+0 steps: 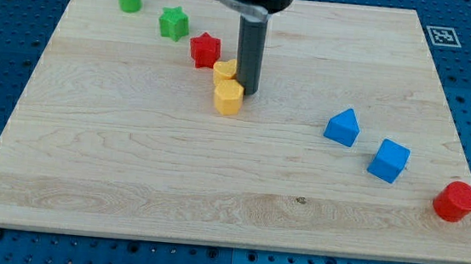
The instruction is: Slide the yellow heart a bit left
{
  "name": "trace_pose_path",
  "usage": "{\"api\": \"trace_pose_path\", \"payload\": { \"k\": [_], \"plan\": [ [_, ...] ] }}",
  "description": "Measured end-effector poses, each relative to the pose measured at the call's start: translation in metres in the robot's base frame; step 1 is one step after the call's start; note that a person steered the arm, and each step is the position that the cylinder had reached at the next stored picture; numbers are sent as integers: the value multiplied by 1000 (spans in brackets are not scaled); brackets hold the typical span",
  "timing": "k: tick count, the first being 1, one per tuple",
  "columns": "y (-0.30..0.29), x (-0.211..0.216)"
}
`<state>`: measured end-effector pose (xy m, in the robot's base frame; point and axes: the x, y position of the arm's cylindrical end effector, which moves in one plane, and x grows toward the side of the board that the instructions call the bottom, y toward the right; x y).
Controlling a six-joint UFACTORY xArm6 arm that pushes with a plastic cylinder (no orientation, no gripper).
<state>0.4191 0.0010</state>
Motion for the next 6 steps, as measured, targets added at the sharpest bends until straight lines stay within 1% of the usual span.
{"api": "trace_pose_path", "payload": {
  "k": [1,2,3,4,5,6],
  "plan": [
    [0,52],
    [12,35],
    [40,-19],
    [22,-43],
    [-25,-43],
    [-53,-31]
  ]
}}
